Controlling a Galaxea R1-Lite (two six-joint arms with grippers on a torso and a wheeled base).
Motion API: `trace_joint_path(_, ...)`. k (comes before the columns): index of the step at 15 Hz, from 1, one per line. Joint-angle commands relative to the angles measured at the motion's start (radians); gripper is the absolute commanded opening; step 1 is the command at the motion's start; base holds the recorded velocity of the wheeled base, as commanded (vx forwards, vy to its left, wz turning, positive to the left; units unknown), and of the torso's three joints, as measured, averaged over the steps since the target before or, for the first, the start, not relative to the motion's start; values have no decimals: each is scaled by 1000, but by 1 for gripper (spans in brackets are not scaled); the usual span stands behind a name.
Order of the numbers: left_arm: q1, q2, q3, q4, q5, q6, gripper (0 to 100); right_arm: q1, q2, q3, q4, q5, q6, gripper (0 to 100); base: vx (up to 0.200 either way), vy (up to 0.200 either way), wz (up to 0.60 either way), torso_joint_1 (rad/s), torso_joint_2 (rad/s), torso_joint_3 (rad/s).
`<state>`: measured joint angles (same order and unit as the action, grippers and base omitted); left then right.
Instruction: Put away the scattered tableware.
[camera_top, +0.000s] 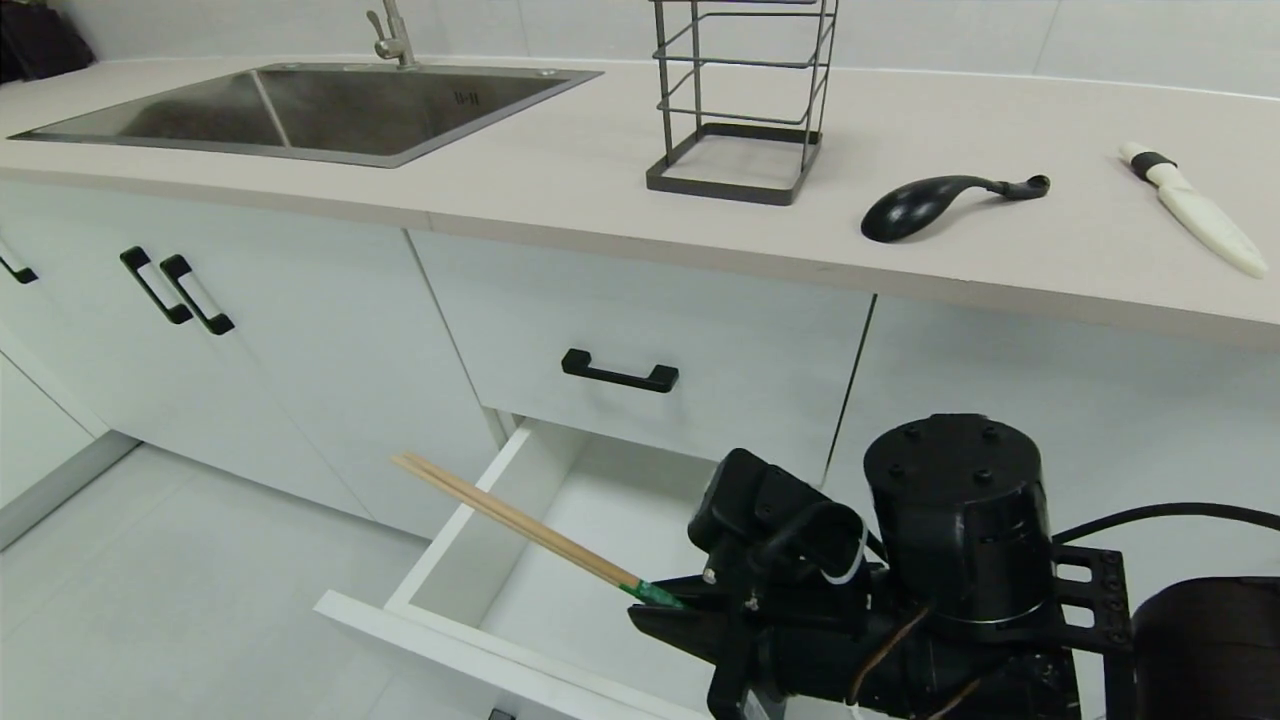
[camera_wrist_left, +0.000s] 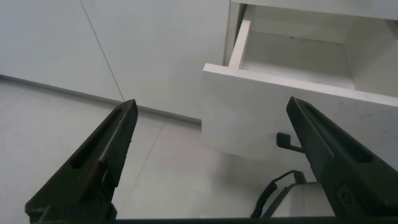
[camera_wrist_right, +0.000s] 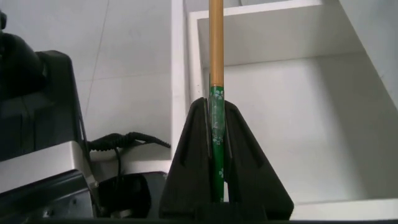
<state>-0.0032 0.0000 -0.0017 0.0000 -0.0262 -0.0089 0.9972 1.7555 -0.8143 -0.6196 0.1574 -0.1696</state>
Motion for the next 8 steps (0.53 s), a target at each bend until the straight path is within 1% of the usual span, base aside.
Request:
trace_joint_path(1,0,0,0,0,0,0,100,0,53,-42,0,1,-1,0,0,0,0,0,0,0)
trace_joint_path(4,0,0,0,0,0,0,100,0,101,-109,14,1,-1,0,0,0,0,0,0,0)
trace_joint_path(6,0,0,0,0,0,0,100,0,105,-135,80,-3,5,0,0,0,0,0,0,0)
trace_joint_path(8,2,0,0,0,0,0,100,0,119,-146,100,-22,16,0,0,0,0,0,0,0)
